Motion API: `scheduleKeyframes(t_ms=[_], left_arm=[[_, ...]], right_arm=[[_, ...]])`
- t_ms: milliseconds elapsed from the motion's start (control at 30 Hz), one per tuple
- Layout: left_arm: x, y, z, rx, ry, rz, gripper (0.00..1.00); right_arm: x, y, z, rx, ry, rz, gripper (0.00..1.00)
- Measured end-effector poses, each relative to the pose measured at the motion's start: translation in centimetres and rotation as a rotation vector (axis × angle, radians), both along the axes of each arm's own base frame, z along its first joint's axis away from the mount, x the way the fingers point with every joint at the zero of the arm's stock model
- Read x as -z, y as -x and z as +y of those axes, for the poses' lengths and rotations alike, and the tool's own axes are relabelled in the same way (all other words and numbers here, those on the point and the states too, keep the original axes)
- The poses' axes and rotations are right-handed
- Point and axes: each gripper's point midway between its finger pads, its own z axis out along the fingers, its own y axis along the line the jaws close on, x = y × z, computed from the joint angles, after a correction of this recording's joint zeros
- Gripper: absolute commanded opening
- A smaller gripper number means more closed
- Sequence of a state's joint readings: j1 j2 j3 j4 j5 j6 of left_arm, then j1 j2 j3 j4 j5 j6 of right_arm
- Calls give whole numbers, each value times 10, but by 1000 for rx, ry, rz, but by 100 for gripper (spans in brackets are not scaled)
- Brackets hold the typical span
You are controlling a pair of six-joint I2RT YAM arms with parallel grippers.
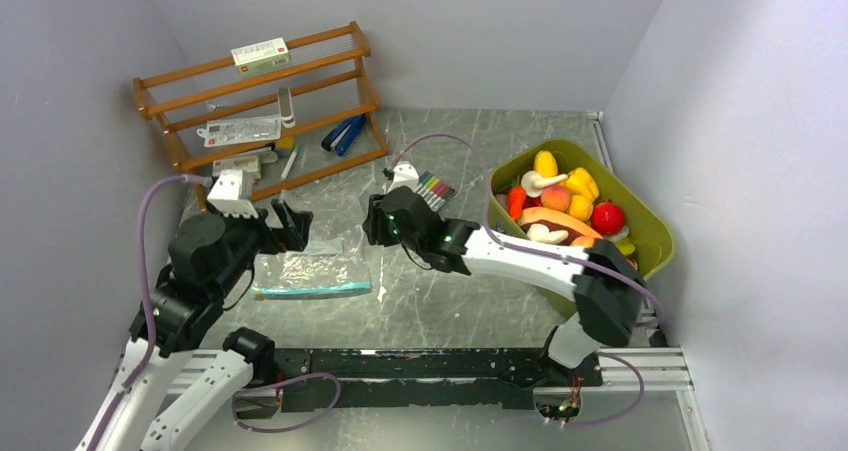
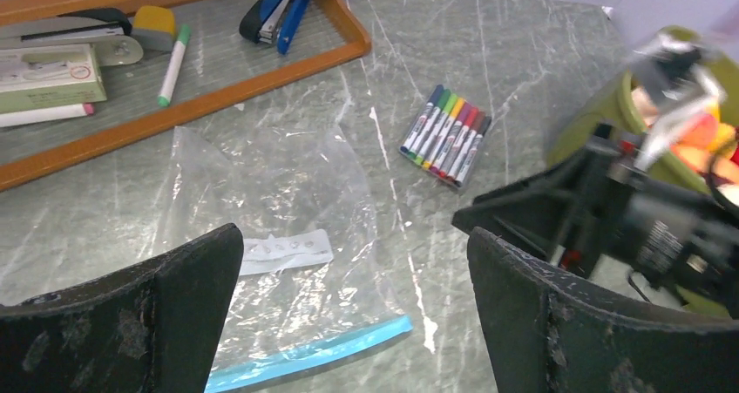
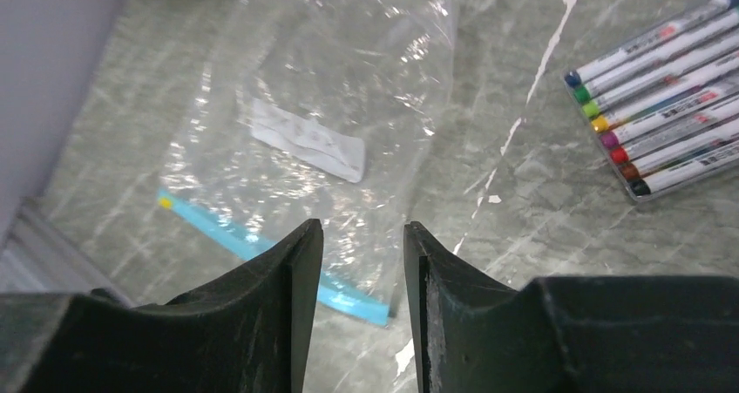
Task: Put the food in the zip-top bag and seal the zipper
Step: Pick up the zipper food storage bag at the center of the board.
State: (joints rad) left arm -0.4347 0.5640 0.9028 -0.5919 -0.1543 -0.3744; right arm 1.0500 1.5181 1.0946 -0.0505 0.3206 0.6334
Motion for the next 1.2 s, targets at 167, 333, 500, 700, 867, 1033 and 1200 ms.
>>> scheduleKeyframes(t_ms=[167,333,500,700,867,1033,1200], left_arm=[[25,14,11,9,-55,-54,100],[37,18,22,-13,-95,-106,99],[29,15,22,-14,-98,-141,99],[37,10,19,-8,-121,-105,99],[35,12,20,-7,-122,-117,99],[32,14,20,-3,-117,-131,99],[33,14,20,1,-118,-131,99]], right_arm=[[62,-17,11,-12,67,103,36],[98,-29,20,-14,72,179,35],[108,-44,35,-13,25,200,35],[127,-51,43,-2,-15,246,34],[136,-57,43,14,-54,286,35],[140,-56,46,-1,-68,306,33],[150,-53,49,-16,-66,329,21]])
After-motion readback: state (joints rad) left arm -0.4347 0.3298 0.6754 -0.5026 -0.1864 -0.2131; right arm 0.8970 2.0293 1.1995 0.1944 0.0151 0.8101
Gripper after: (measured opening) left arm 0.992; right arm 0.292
